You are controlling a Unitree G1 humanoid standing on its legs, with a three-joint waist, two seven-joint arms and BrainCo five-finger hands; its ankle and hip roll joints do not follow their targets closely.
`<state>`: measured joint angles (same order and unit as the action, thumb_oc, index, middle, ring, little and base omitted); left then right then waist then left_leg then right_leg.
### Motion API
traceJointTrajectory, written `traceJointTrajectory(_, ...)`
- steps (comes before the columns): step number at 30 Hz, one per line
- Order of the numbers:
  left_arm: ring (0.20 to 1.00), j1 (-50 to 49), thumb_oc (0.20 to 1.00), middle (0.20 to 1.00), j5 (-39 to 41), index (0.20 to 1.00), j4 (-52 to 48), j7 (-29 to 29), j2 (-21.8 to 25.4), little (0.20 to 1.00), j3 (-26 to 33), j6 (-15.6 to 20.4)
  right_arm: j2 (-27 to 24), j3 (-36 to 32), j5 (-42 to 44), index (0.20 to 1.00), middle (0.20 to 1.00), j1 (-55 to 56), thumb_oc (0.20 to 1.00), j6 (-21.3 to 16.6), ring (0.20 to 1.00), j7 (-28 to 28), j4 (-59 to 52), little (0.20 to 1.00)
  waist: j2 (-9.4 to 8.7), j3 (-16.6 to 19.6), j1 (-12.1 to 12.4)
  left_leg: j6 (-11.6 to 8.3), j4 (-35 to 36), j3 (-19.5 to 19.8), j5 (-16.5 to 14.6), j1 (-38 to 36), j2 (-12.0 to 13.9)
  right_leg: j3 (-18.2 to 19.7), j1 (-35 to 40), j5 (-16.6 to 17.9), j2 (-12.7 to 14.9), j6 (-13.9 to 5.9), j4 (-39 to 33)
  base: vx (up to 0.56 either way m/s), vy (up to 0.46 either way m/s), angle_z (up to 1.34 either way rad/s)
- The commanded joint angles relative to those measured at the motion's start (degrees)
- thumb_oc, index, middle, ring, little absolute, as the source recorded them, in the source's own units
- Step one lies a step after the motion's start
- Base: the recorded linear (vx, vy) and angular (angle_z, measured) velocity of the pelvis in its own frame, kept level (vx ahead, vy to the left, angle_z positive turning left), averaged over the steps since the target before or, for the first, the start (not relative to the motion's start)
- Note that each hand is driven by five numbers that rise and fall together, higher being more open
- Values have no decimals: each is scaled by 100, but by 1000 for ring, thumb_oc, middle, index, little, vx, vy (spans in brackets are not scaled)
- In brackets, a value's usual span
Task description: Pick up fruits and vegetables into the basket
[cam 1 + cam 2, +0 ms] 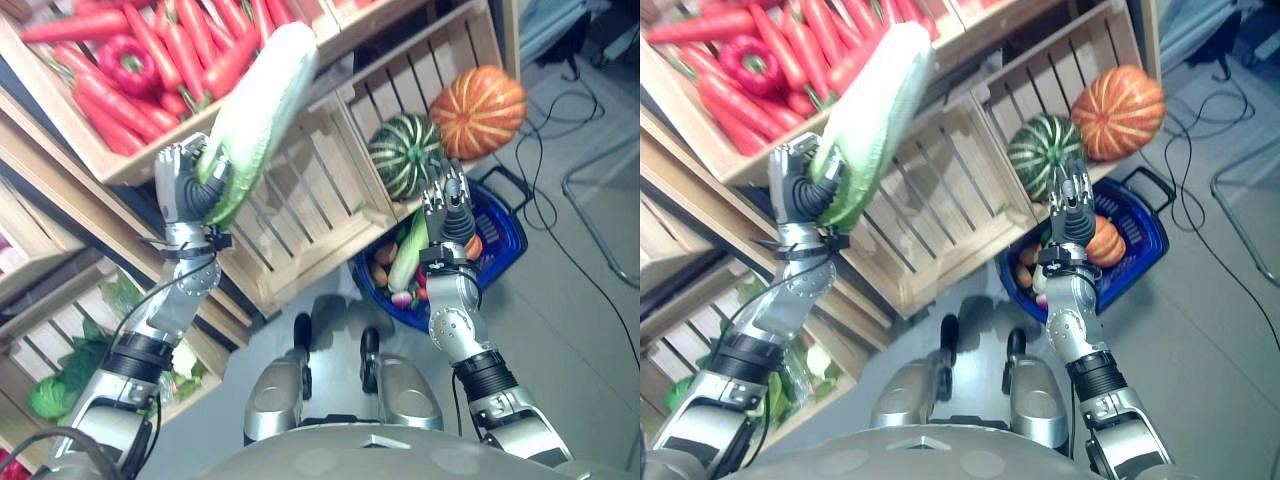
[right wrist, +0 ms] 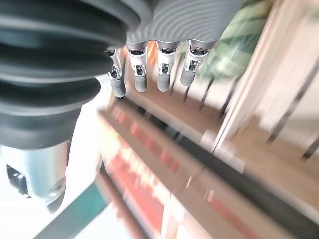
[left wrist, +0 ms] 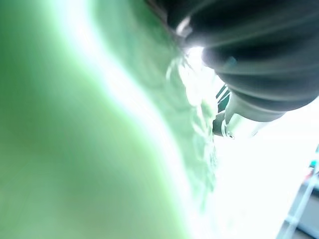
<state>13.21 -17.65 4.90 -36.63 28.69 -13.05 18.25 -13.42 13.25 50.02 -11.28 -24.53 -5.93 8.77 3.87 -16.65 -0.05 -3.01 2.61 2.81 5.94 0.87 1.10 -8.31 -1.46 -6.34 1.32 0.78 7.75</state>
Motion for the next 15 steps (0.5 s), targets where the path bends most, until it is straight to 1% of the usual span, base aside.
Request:
traceJointTrajectory(1,200,-96,200,200,694,200,-344,713,30,200,100,487,-52,36,-544,1000,1000,76,1000,130,1000,413,-485,1000,-351,595,87,45,131,-3,-495,-101,-306,55,394,591,74,-374,-1045,112,-6,10)
traceJointTrajectory(2,200,-126,200,200,754,200,-381,789,15,200,85,447,-76,43,-603,1000,1000,82,1000,188,1000,475,-507,1000,-348,638,97,50,156,-10,-500,-149,-300,44,441,596,74,-378,-1073,96,-5,5)
traceJointTrajectory(3,200,-141,200,200,976,200,-409,964,7,200,60,419,-101,55,-644,1000,1000,75,1000,252,1000,566,-544,1000,-350,685,108,61,172,-8,-513,-194,-299,35,485,596,80,-383,-1092,68,-7,3)
traceJointTrajectory(7,200,-229,200,200,1487,200,-493,1539,-3,200,4,483,-215,158,-718,1000,1000,102,1000,538,1000,899,-637,1000,-365,804,133,87,219,-35,-565,-342,-272,-14,635,586,85,-395,-1155,56,-13,3)
traceJointTrajectory(8,200,-229,200,200,1487,200,-493,1539,-3,200,4,483,-215,158,-718,1000,1000,102,1000,538,1000,899,-637,1000,-365,804,133,87,219,-35,-565,-342,-272,-14,635,586,85,-395,-1155,47,-22,6)
traceJointTrajectory(9,200,-220,200,200,1614,200,-564,1715,-15,200,-86,470,-273,235,-835,1000,1000,79,1000,625,1000,1033,-632,1000,-375,849,139,101,239,-37,-599,-406,-272,-43,705,622,94,-413,-1244,34,-13,3)
traceJointTrajectory(10,200,-215,200,200,1647,200,-573,1757,-21,200,-105,475,-288,255,-842,1000,1000,60,1000,656,1000,1050,-631,1000,-378,855,141,103,239,-38,-605,-416,-272,-42,717,630,97,-417,-1261,40,-12,4)
traceJointTrajectory(14,200,-197,200,200,1847,200,-675,1967,-27,200,-186,428,-371,334,-749,1000,1000,-21,1000,837,1000,1262,-633,1000,-393,908,151,119,239,-58,-652,-466,-264,-40,744,624,111,-443,-1275,0,0,0)
traceJointTrajectory(15,200,-204,200,200,1946,200,-687,2031,-13,200,-224,456,-405,370,-638,1000,1000,-50,1000,944,1000,1351,-649,1000,-404,927,155,124,239,-68,-671,-492,-257,-34,754,626,115,-456,-1275,0,0,0)
